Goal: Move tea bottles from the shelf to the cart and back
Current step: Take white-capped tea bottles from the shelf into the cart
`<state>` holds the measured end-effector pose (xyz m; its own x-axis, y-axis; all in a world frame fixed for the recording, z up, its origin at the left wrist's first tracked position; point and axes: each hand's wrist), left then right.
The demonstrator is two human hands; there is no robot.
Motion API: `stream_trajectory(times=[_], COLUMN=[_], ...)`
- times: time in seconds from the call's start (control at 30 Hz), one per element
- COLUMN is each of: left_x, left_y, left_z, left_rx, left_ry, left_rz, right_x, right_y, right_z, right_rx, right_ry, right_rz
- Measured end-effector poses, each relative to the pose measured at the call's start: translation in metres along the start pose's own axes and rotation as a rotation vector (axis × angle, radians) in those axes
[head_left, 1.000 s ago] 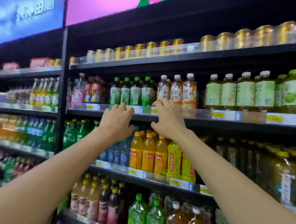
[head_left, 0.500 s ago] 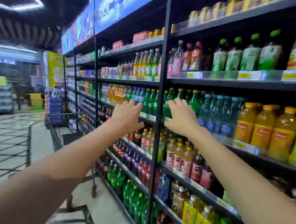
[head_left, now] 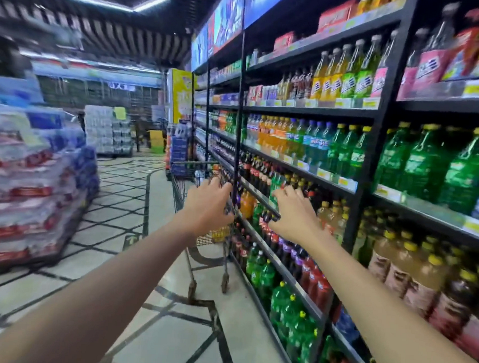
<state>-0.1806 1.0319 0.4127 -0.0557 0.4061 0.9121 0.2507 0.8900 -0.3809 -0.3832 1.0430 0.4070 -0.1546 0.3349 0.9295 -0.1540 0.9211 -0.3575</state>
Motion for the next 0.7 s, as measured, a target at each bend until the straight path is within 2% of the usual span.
stream_trajectory(times=[0.27,0.7], left_x=[-0.077,-0.183], left_y=[-0.058,-0.149], left_z=[-0.048,-0.121], left_rx=[0.108,0.212], left_ry=[-0.039,-0.028], left_rz=[-0.114,-0.203], right_x=[-0.09,-0.211], right_y=[-0.098,-0.242], right_z=[-0.006,-0.028], right_rx=[0.049,0.122], right_ry=[-0.119,-0.192], right_rz=[-0.096,-0.224])
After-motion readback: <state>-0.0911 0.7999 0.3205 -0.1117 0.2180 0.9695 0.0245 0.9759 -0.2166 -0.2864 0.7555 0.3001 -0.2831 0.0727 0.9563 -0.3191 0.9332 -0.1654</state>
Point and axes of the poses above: each hand's wrist, its own y-axis away from the middle knuckle, its own x-axis out of the back of the hand, z = x × y, and after that the axes turned 2 degrees about -y, right-handed
